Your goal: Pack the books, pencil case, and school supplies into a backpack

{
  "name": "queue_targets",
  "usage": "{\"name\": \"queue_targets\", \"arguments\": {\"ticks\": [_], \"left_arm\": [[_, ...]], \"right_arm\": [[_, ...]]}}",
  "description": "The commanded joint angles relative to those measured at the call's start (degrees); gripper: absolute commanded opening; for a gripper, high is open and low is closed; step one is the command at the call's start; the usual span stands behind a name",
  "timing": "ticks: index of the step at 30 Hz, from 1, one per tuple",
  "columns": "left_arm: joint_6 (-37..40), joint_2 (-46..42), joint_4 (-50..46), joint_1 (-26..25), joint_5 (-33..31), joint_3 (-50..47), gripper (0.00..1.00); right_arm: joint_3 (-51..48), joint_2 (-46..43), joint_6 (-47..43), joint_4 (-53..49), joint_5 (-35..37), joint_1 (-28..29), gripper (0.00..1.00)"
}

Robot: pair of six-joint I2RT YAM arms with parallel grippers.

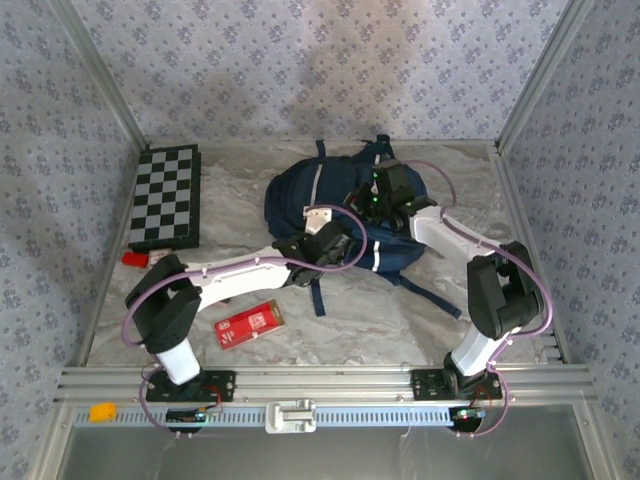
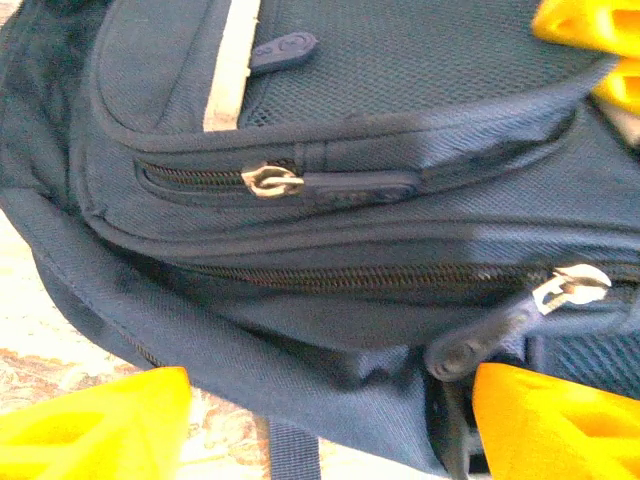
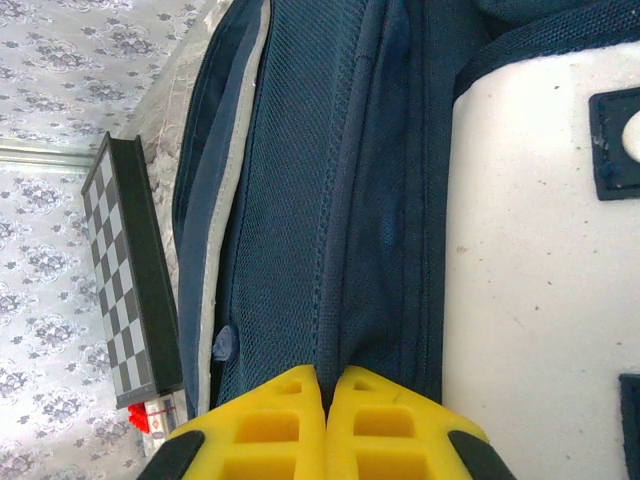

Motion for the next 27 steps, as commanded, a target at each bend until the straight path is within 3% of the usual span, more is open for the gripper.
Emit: {"name": "queue_targets", "arguments": {"ticks": [1,8,14,22,27], "left_arm": [[5.87,-2.66,-0.62,0.22,5.95,0.54,0.71],[13.91,-1.97,0.98,1.23,14.11,1.71,0.68],[16.61,-0.85,-1.52,3.90,14.24,4.25,0.68],[24.21,0.06,-2.74,7.05,26.05,7.15,0.63],[26.53,2.87,-5.67,7.62,28.13,10.67,0.58]], "right_arm": [[4.17,-0.11,0.09,4.85,-1.93,0.17,0.00],[4.51,-0.19,-0.05,4.30,-1.84,-0.03,0.00],[5.01,0.78,0.22,4.25,-2.98,0.19,0.00],[5.56,1.52,0.09,3.98,-3.34,0.05,0.00],[5.95,2.12,0.40,4.26,-3.77,-0.08,0.00]]}}
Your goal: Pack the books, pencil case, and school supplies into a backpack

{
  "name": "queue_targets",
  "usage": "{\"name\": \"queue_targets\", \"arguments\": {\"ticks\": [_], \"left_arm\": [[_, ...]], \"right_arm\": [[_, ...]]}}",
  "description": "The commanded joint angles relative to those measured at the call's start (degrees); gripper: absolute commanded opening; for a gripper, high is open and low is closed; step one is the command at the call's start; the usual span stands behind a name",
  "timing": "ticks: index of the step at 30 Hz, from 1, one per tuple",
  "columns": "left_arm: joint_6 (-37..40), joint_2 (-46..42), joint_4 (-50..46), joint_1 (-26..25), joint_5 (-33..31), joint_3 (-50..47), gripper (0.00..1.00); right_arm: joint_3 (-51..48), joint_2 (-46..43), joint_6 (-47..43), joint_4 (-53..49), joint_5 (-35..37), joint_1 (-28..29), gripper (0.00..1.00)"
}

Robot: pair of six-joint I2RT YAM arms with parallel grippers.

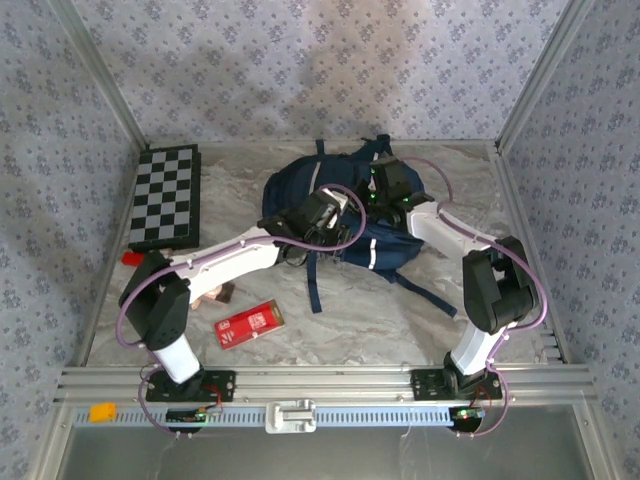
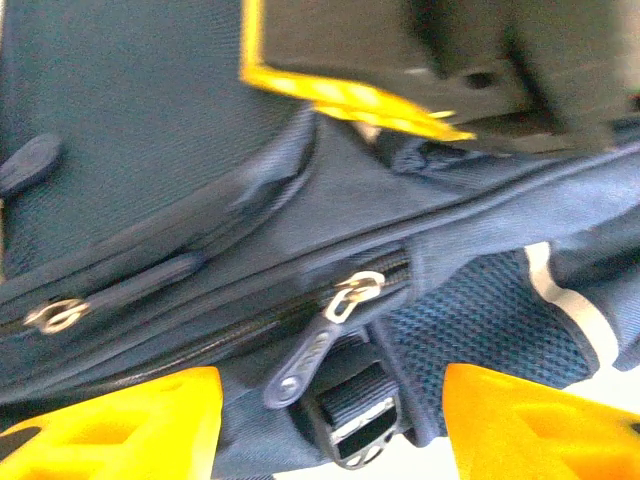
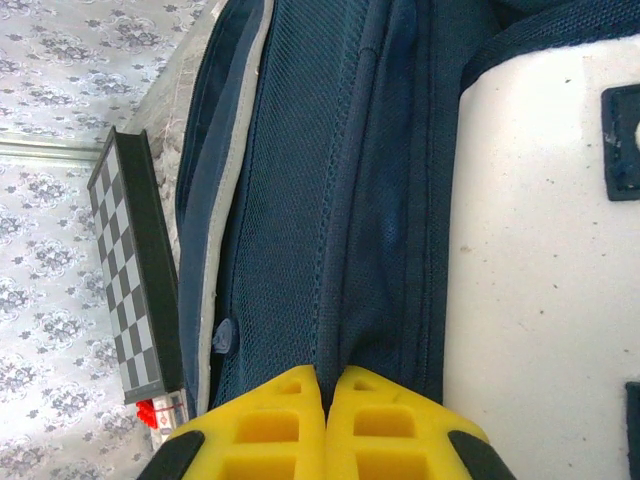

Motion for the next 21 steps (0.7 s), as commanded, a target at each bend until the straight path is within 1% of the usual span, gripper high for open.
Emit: {"name": "queue_targets", "arguments": {"ticks": [1,4,7,9,11,14,18,21], "left_arm": [[3.24,2.61,-3.49,0.32,2.81,3.63,0.58],[2.71,3.43,-3.29,0.59,1.31,3.88,0.57],[1.28,4.66,-4.38,0.97,0.58,5.58,0.53],[0.96,4.68,-2.87,1.03,0.00,5.30,0.50],[1.30,5.05,-0.71,1.29,0.37,4.42,0.49],[2.02,6.72,-0.52,1.61,0.79,5.26,0.47],[2.63,8.13,-0.10,1.64,1.96,5.89,0.41],[2.31,8.54,-0.25,1.62,0.24,6.07,0.35]], "right_arm": [[3.47,-0.09,0.42,4.77,-2.34,-0.08,0.00],[3.45,-0.06,0.42,4.79,-2.34,-0.08,0.00],[3.38,0.05,0.49,4.81,-2.25,-0.13,0.00],[3.35,0.20,0.70,4.87,-2.51,-0.17,0.00],[3.35,0.27,0.96,5.19,-2.69,-0.18,0.00],[3.33,0.34,1.13,5.45,-2.81,-0.19,0.00],[3.44,0.22,1.13,5.37,-2.86,-0.17,0.00],[3.36,0.18,1.13,5.32,-2.69,-0.23,0.00]]}}
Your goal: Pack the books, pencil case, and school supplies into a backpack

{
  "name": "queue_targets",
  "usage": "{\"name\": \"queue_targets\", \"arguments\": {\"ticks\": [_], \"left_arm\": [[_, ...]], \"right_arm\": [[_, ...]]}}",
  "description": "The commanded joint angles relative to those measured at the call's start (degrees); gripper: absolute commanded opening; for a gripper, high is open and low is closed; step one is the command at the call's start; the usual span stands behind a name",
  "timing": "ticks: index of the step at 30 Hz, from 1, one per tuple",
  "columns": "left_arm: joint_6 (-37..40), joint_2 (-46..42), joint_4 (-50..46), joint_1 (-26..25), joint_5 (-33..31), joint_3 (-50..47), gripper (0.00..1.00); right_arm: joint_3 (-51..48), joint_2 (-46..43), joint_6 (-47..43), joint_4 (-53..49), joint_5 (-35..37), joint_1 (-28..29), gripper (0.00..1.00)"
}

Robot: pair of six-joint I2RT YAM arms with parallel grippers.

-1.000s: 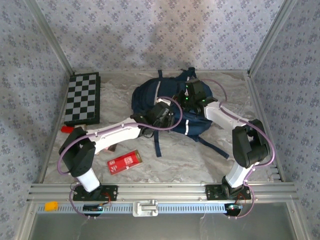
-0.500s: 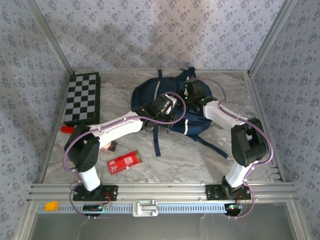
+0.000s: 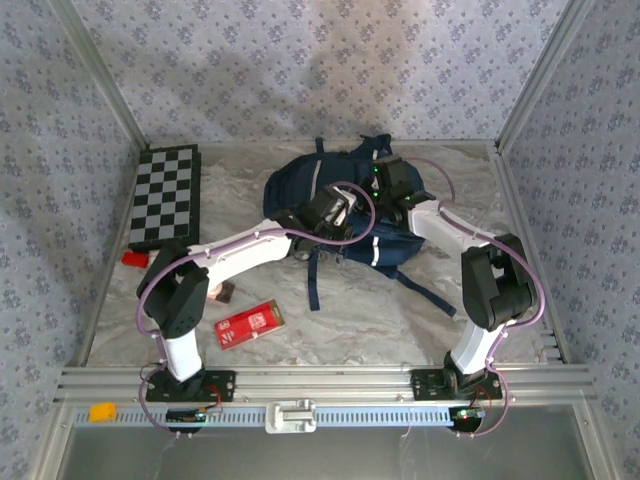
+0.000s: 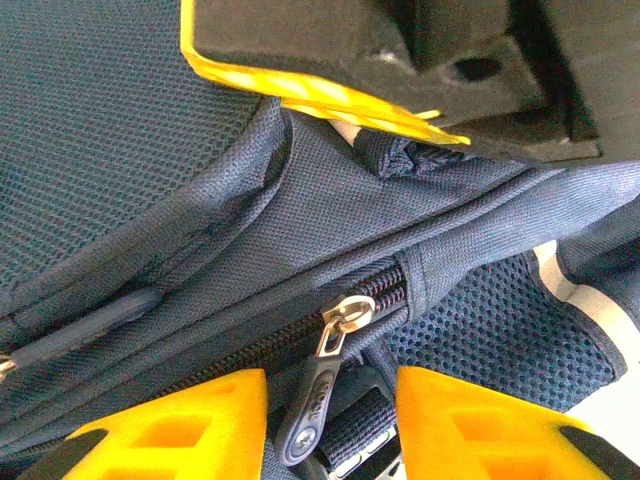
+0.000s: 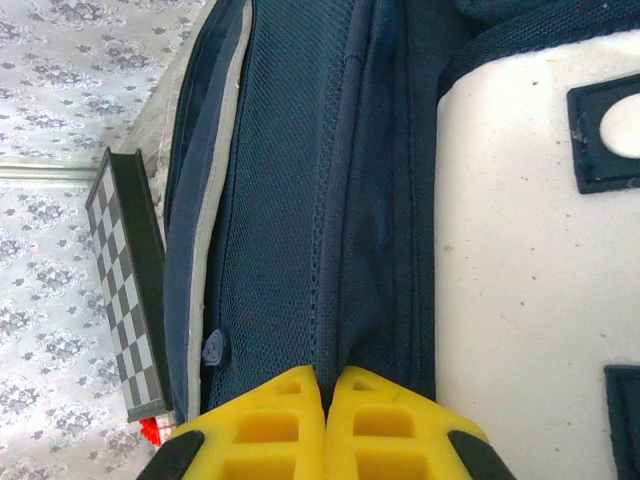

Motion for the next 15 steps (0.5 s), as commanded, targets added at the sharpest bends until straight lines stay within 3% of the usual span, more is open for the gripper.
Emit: {"name": "queue_targets", "arguments": {"ticks": [1,10,15], "left_arm": [[0.15,2.43,0.36,0.87,-0.98,1.34,0.32],[-0.92,0.34,0.35,0.93,-1.17,-1.28,0.12],[-1.18,-1.59,-0.85,1.22,-2.01,-3.48,0.10]], "right_arm": [[3.21,-0.91,-0.01,4.85,-2.54,1.05,0.00],[3.05,-1.35,-0.55,4.31,-2.71,0.66,0.00],[3.40,-2.10,-1.97,3.06,-1.89,0.90,0.00]]}}
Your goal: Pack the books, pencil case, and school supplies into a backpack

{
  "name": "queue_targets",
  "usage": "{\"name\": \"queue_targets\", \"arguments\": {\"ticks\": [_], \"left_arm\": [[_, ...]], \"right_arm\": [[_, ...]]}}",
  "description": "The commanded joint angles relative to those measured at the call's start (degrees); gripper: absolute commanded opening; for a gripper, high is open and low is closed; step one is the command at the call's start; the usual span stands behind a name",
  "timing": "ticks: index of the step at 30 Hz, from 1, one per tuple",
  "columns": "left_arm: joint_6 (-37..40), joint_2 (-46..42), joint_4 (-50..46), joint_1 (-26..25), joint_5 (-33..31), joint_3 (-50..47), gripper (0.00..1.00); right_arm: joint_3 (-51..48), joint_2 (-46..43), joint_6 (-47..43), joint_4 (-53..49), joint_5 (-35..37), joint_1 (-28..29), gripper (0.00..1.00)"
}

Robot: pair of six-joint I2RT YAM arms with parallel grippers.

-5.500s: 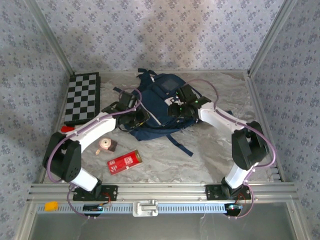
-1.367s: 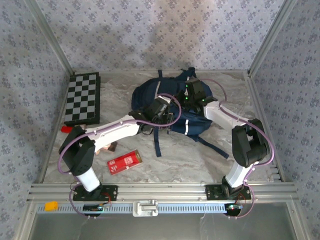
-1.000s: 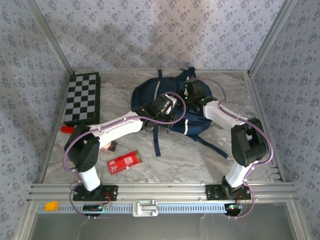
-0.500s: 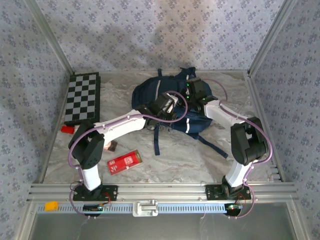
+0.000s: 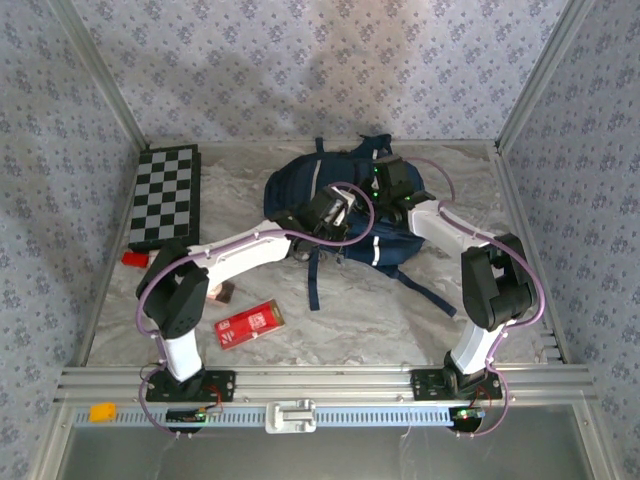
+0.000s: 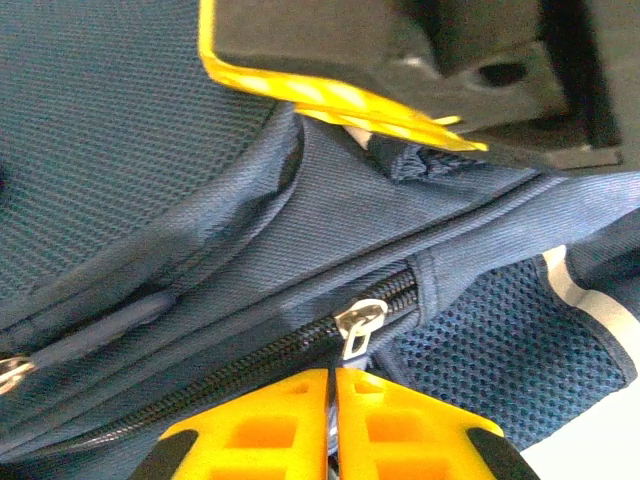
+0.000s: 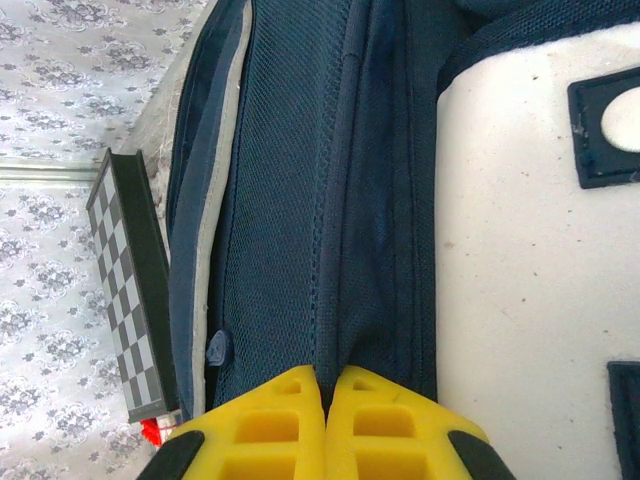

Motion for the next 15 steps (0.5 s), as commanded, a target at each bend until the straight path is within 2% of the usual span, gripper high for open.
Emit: {"name": "queue_targets", "arguments": {"ticks": [1,6,12,15], "left_arm": [[-0.79,-0.90,-2.86,1.14,-0.87,-2.25,0.10],[-1.36,0.07,-1.56,1.34,3.30,-2.72,0.21],[-2.55,3.22,-2.17,1.34,2.01,0.26,0.35],[-2.78,3.67,-0.85,1.34,1.90,-0.78,0.37]], "right_arm": [[3.61,-2.17,-2.13,2.74,-1.79,0.78,0.00],[3.91,-1.73,-1.62,3.17,-2.27,0.75,0.00],[4.37,-1.55,-1.55,3.06,-2.32,0.99,0.00],[4.44,-1.63,-1.54,2.93,-2.30,0.96,0.00]]}}
